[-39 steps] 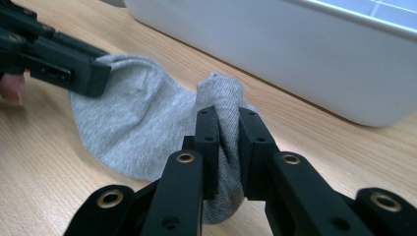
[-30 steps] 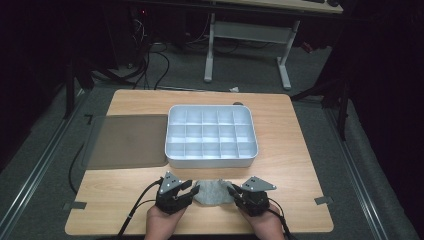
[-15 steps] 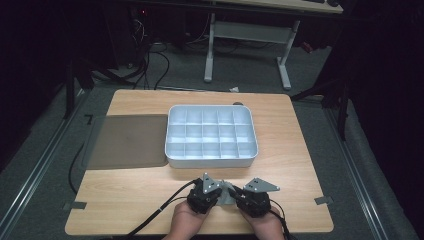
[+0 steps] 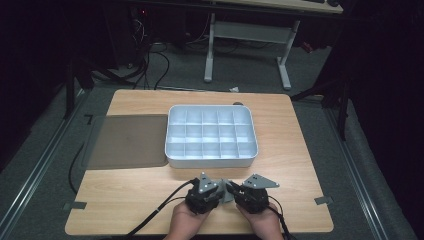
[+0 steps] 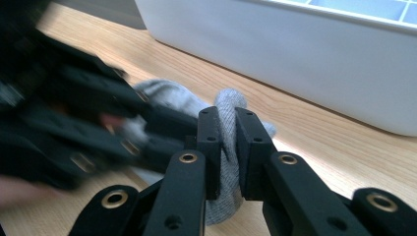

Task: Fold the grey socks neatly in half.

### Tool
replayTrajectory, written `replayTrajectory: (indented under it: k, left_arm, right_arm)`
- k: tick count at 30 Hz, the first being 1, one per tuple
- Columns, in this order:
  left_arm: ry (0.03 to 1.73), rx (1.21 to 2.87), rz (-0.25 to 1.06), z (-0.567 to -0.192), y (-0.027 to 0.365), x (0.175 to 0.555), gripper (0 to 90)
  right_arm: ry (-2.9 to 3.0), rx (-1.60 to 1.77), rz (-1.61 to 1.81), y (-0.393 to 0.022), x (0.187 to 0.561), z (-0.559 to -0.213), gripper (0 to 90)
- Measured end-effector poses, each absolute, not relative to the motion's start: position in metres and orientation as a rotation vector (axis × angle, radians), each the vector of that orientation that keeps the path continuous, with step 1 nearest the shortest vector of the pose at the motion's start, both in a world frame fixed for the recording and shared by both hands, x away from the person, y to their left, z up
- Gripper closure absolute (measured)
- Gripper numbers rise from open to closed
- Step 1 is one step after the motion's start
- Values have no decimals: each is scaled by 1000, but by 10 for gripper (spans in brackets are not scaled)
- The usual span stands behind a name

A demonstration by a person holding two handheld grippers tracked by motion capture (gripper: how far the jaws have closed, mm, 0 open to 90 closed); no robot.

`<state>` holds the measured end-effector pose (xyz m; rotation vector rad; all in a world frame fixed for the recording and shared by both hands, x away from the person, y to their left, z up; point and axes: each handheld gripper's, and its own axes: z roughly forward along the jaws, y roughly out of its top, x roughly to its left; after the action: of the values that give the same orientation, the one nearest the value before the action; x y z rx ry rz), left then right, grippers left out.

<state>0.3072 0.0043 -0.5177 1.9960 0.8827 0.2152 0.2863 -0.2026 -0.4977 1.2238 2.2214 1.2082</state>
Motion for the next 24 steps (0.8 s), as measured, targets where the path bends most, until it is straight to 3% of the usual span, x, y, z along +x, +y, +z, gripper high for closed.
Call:
replayTrajectory:
  k: [4, 6, 9, 11, 16, 24]
  left_arm:
    - [972, 1916, 222, -512, 45, 313, 569]
    - [1030, 1890, 162, -517, 60, 319, 518]
    - [1102, 1826, -34, -531, 72, 326, 489]
    - [1130, 1817, -102, -538, 73, 328, 524]
    - [1085, 1816, -102, -535, 73, 323, 744]
    - [1057, 1835, -120, -536, 68, 318, 757]
  right_arm:
    - [2221, 1219, 1202, -203, 286, -497, 830]
    - [2221, 1218, 1198, -203, 285, -497, 830]
    - [2225, 1217, 1185, -202, 285, -497, 829]
    - [2226, 1220, 1176, -201, 285, -497, 829]
    - [2230, 1209, 1145, -197, 285, -495, 828]
    - [2256, 1163, 1113, -177, 288, -493, 827]
